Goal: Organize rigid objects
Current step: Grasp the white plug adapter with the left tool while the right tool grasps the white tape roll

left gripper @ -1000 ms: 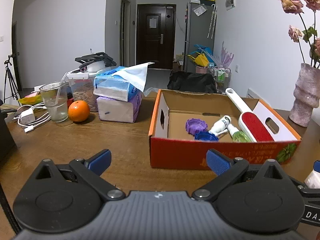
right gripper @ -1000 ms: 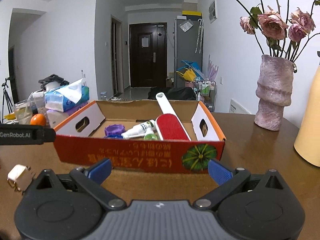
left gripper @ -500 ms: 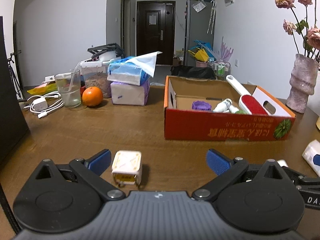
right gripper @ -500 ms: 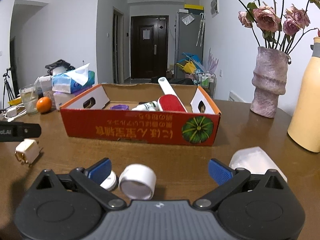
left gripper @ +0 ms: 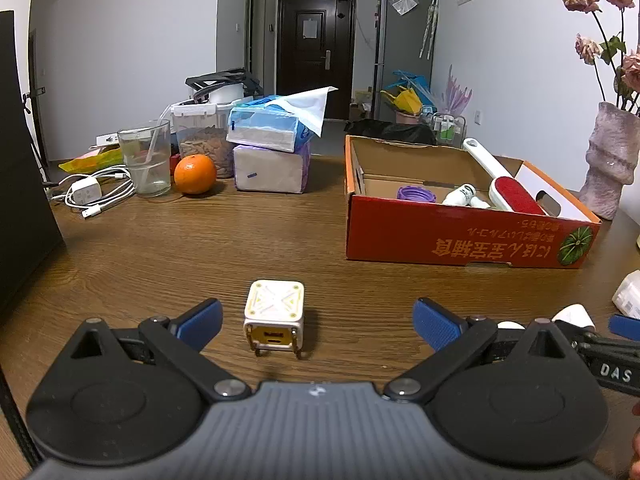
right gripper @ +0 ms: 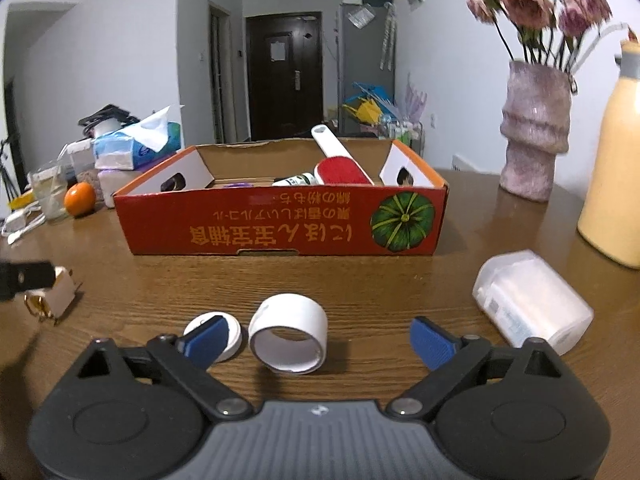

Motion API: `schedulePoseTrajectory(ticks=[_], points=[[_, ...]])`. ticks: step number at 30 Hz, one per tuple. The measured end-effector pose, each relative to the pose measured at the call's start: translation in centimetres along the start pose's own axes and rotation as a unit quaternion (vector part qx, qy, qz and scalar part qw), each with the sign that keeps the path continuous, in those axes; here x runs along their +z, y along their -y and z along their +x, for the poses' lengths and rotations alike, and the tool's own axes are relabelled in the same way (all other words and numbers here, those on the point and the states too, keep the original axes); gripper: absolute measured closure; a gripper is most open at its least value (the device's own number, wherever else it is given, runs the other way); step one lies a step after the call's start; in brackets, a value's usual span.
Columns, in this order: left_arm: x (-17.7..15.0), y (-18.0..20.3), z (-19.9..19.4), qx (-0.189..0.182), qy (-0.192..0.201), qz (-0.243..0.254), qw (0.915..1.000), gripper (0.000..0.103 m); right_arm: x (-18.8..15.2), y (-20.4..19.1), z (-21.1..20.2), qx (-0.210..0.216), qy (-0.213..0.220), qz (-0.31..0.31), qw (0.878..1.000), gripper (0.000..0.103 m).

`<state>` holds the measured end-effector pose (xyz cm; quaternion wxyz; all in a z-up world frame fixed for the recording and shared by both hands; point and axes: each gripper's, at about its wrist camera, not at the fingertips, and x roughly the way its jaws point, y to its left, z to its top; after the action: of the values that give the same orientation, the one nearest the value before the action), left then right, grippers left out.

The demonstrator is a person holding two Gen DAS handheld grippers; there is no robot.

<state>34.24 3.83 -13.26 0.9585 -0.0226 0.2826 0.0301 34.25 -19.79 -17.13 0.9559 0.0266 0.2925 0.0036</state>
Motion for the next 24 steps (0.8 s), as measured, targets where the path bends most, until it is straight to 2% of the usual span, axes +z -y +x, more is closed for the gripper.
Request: schedulePoseTrajectory(ticks=[3, 6, 7, 17, 21, 24], points=[[0.0, -0.4, 0.2, 0.003, -0.001, -0.002, 1.0, 0.0, 0.1, -0.2, 0.8, 0.007, -0.015, 0.008, 1.0, 0.026], [0.1, -0.9, 0.5, 0.006, -0.005, -0.005, 1.0, 0.0, 0.0, -0.3, 1.4, 0.014, -0.032, 0.013, 0.999, 0.046], [0.1, -1.1, 0.7, 0.008, -0.007, -0.006, 0.9999, 0.0, -0.1, -0.3, 1.5, 0.018, -0.036, 0.015, 0.999, 0.06], [0.1, -2.6, 3.1, 0.026, -0.034, -0.005, 0.999, 0.0, 0.1, 0.3, 0.1, 0.016, 0.008, 0.032, 0.999, 0.061], [0.0, -3.0, 5.0, 0.041, -0.057, 0.002, 0.9975, 0.0, 0.2, 0.4, -0.1, 0.015, 0.016, 0.034, 0.999, 0.061], [0.1, -3.4, 5.8, 0.038, -0.064, 0.0, 0.9972, 0.0, 0.2, 0.4, -0.2, 0.015, 0.02, 0.035, 0.999, 0.061]])
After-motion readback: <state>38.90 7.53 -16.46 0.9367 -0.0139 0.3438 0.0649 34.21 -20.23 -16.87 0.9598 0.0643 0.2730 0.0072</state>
